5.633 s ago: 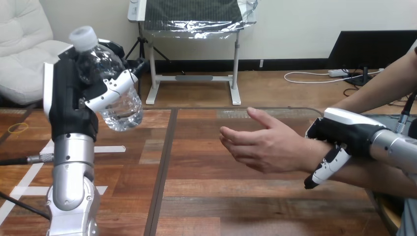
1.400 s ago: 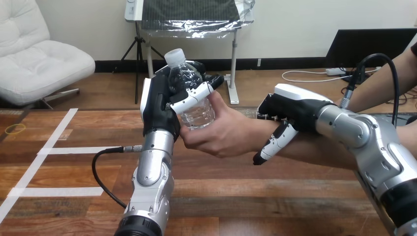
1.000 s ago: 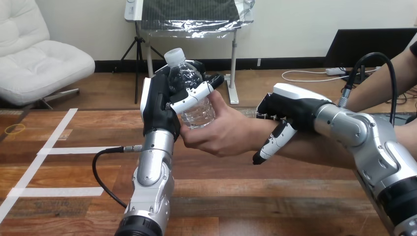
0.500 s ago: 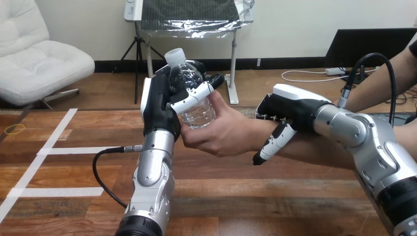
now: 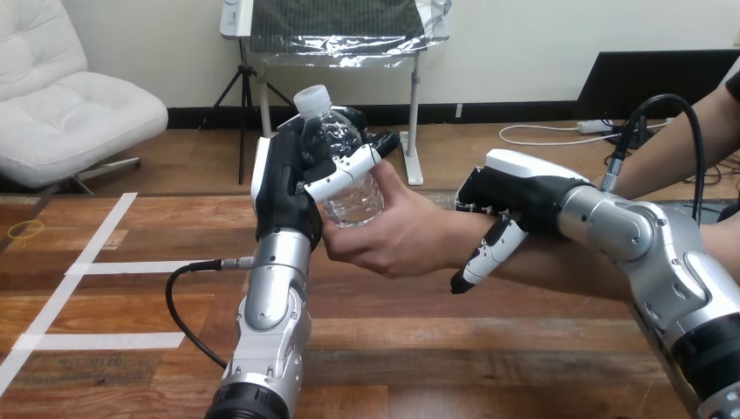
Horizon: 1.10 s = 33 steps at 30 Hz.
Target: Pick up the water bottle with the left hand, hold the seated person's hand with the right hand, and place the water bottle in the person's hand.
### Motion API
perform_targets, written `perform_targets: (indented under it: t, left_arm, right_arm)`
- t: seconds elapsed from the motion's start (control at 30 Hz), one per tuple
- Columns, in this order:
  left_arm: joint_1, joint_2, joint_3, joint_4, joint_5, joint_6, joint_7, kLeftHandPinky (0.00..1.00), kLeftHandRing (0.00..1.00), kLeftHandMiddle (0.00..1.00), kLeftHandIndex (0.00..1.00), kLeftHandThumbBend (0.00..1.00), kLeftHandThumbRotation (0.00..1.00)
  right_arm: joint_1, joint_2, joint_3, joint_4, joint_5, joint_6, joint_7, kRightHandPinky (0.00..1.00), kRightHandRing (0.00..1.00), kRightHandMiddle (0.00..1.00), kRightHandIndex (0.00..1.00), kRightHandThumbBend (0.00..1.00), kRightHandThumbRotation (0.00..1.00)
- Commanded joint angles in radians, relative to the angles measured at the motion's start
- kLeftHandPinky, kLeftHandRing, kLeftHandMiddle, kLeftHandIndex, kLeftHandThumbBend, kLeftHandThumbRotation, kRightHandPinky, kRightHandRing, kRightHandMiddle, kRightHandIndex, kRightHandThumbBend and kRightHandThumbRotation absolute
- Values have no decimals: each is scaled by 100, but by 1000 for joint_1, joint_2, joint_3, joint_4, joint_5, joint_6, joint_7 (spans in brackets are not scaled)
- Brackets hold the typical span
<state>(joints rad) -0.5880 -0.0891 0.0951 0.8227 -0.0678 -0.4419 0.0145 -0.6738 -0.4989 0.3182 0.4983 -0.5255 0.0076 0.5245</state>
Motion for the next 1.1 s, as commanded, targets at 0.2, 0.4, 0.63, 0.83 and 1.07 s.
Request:
perform_targets:
  t: [0.2,0.4,0.63,0.83,1.07]
  left_arm:
    - [-10,12,-46,-86,47,21,-15,44,52,57,57,70,12]
    - [25,22,-57,-154,76,45,0,55,64,68,69,71,35]
    - [75,42,-68,-256,95,82,-1,64,72,77,76,71,60]
    - [122,47,-71,-352,83,111,-12,64,73,79,77,72,71]
    - [183,51,-69,-471,56,138,-33,65,73,79,78,75,79]
  right_arm:
    - [35,-8,-30,-85,57,-8,4,27,33,41,41,90,18]
    - [73,-34,-36,-129,69,-27,5,32,39,46,49,91,31]
    - [122,-75,-45,-186,84,-44,14,35,42,50,59,93,46]
    - [162,-98,-61,-241,97,-29,25,39,47,56,66,93,52]
    - [215,-119,-85,-311,108,-7,24,47,59,67,74,96,56]
